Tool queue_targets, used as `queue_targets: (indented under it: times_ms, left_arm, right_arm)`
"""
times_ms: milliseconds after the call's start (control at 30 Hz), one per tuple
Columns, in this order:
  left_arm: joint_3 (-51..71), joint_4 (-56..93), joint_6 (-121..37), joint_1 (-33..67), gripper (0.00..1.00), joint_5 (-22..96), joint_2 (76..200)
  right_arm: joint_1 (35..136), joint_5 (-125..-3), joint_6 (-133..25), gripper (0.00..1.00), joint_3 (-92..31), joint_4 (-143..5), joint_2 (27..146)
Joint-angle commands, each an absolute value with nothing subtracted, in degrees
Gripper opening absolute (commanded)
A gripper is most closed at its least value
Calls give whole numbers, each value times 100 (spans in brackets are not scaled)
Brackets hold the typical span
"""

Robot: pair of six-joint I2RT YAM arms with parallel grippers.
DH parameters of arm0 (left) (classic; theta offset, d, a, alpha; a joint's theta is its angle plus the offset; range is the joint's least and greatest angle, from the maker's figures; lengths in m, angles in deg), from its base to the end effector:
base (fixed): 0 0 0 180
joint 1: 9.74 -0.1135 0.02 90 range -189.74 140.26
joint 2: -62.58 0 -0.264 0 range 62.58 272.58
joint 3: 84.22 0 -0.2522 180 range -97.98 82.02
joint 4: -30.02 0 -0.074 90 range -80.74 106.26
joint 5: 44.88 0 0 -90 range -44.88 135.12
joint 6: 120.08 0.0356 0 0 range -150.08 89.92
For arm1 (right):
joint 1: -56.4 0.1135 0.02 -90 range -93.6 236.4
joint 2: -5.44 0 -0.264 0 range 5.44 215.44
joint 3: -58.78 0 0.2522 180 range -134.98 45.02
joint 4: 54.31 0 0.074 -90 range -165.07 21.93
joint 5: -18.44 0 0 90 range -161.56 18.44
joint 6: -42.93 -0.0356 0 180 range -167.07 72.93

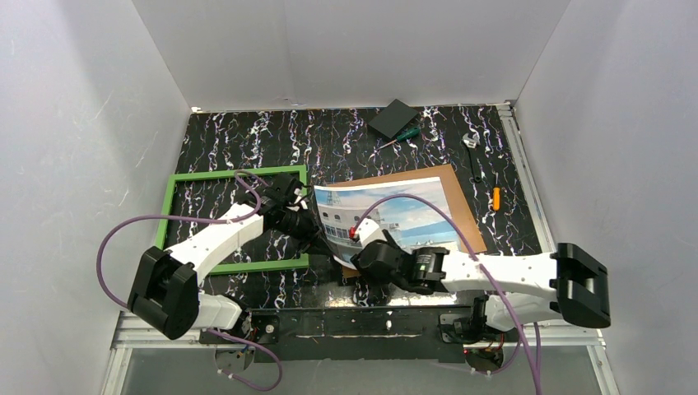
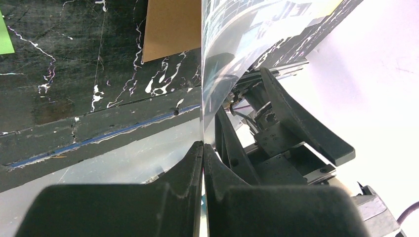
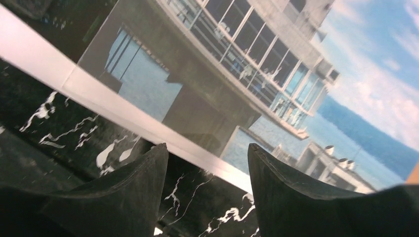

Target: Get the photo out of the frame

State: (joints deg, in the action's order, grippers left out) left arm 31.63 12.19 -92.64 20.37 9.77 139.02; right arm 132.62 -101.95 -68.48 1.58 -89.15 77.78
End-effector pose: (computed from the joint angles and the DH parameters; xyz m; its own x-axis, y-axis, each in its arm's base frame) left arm 0.2437 -0.1651 0.2648 -0.9474 -0.2874 -0.1409 0.0028 0.4329 -0.9015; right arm 0.0772 0.2392 0.2190 -0.4474 -0.5021 -0.7401 -0.6412 0.7569 -0.1259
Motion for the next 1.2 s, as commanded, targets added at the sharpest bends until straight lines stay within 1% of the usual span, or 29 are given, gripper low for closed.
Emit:
queue_targets:
  times_ms: [0, 133, 333, 400, 467, 567, 700, 900, 1067, 1167]
  left_arm:
    - [2934, 525, -9132, 2049, 0, 745, 13963]
    - [2885, 409, -8990, 2049, 0, 754, 13965]
    - [2841, 386, -8509, 2049, 0, 780, 13909]
    - [2841, 363, -8319, 2036, 0, 780, 13924]
    - [2863, 337, -8207, 2040, 0, 733, 13945]
    - [2941, 394, -8238, 2030, 0, 651, 14003]
    - [2995, 496, -8326, 2023, 0, 641, 14037]
    - [2917, 258, -8158, 1927, 0, 903, 13949]
    - [2578, -266, -7714, 1831, 0, 1096, 13826]
    - [2274, -628, -7489, 1821, 0, 1073, 13786]
  right_arm:
    - [13405, -11254, -6327, 66, -418, -9111, 8207]
    - [13409, -11196, -6117, 59, -488, -9163, 8348]
    - [13401, -11123, -6055, 59, -462, -9223, 8260]
    - [13401, -11070, -6023, 55, -459, -9231, 8318]
    - [13401, -11010, -5991, 49, -485, -9244, 8399]
    - [13407, -10946, -5928, 34, -537, -9225, 8552]
    - [13409, -10922, -5865, 18, -565, -9189, 8750]
    - [13417, -10786, -5928, 2, -516, -9402, 8812]
    - [13427, -10475, -5983, 2, -477, -9459, 8703]
    - [13427, -10464, -6019, 10, -460, -9444, 8702]
